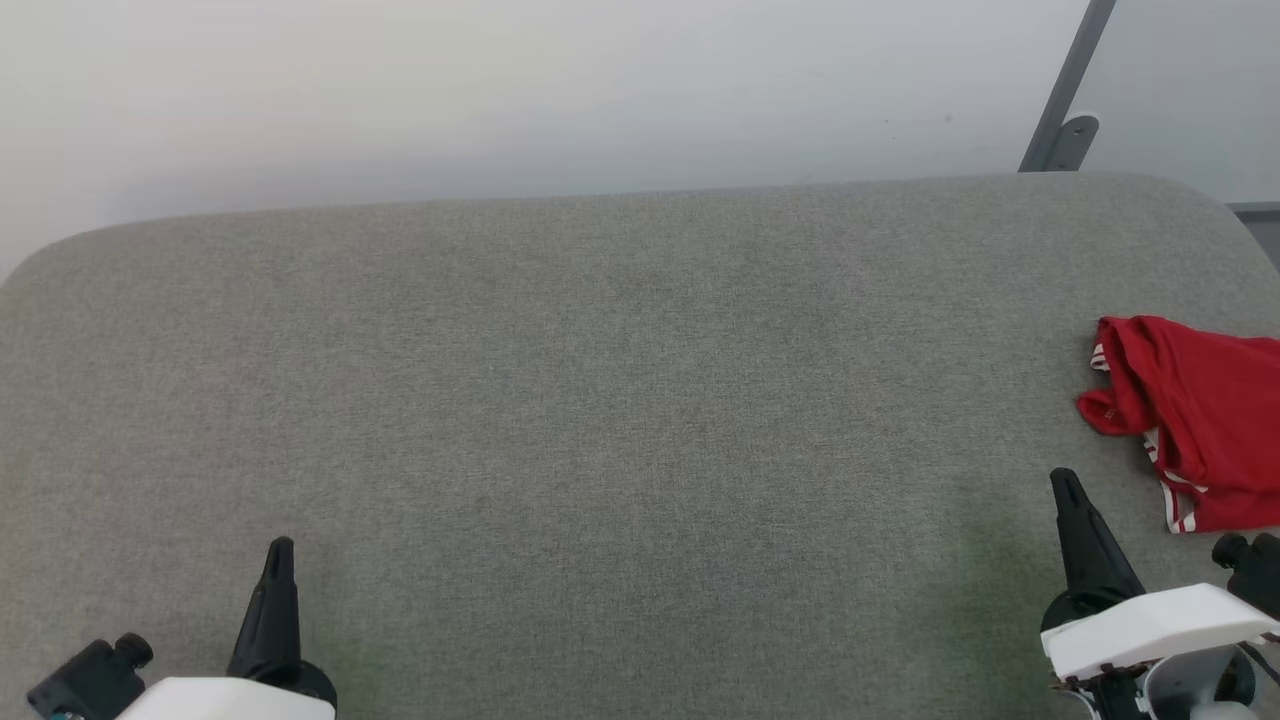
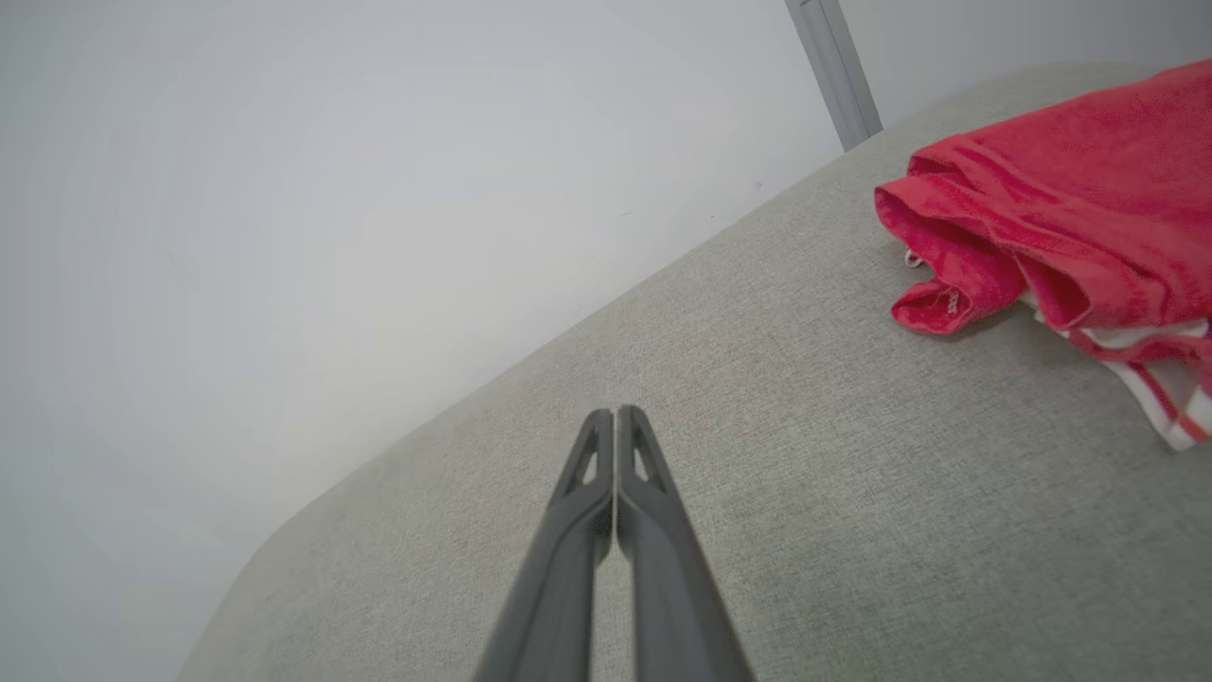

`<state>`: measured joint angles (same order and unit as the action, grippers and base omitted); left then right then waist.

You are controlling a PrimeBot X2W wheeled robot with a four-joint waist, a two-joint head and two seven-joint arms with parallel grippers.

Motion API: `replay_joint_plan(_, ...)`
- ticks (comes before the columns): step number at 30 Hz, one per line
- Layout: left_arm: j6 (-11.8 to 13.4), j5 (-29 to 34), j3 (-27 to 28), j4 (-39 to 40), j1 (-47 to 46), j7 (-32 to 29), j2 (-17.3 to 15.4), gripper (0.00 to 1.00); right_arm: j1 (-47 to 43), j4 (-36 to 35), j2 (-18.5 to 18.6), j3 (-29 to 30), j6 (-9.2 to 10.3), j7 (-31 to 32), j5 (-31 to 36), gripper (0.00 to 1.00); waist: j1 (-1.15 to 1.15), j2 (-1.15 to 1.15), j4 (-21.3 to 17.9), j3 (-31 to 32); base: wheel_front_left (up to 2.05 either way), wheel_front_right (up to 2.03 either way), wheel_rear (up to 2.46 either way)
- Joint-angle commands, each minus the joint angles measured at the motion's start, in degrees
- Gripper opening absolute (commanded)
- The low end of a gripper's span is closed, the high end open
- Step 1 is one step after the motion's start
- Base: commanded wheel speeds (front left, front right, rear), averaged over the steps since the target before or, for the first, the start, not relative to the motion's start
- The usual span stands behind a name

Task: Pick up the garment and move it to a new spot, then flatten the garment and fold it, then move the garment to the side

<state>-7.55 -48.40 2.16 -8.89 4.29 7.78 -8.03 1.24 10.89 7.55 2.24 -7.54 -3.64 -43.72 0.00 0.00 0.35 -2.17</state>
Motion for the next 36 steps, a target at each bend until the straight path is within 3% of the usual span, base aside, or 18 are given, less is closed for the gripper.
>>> replay_joint_plan(1,0.04,-2.31,0.44,0.4,-1.69,-0.48,-0.27,0.0,1.51,-0.63,-0.03,0.43,0.03,0.54,-2.26,0.0,0.0,0.0,-0.01,0.04,0.0,0.0,0.0)
replay_joint_plan(36,0.07,-22.8,1.71,-2.15,-6.06,-6.63,1.81,0.0,3.36,1.15,-2.3,2.38,0.03,5.24,-24.49,0.0,0.0,0.0,-0.14,0.77,0.0,0.0,0.0)
